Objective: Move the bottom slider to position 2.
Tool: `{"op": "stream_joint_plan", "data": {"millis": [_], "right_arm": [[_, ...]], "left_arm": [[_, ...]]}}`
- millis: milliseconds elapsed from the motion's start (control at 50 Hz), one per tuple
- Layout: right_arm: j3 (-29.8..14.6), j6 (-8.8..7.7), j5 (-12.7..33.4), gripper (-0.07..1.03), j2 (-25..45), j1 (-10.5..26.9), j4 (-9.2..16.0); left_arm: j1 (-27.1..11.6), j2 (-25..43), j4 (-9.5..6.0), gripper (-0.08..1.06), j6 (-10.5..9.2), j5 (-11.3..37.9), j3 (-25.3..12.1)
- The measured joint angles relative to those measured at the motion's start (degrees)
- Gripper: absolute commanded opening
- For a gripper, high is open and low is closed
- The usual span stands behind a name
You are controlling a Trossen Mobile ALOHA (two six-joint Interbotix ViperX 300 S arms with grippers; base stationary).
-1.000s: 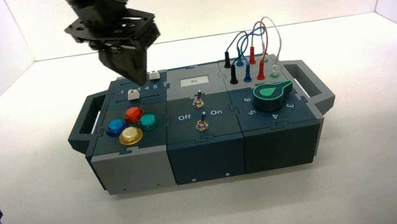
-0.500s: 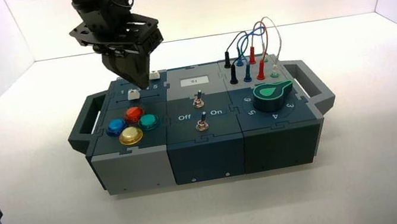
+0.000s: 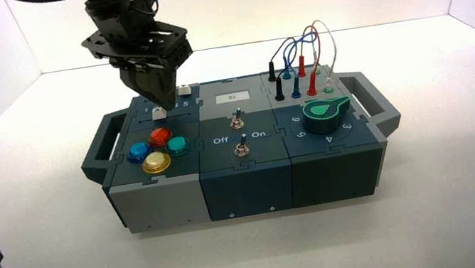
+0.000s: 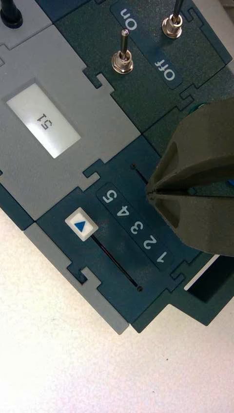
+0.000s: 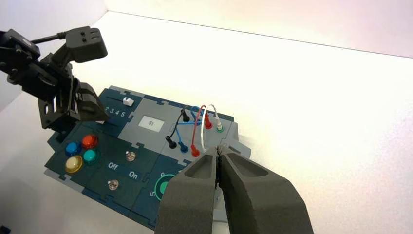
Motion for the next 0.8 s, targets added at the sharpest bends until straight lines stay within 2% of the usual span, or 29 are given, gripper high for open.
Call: {"op": "stream_joint_plan", "data": {"millis": [800], "right_arm": [[0.0,0.00,0.1,-0.03,0.0,0.0,-0.1]], "left_arm": [[0.8,0.0,0.26,-0.03,0.00,0.1,0.0]]}}
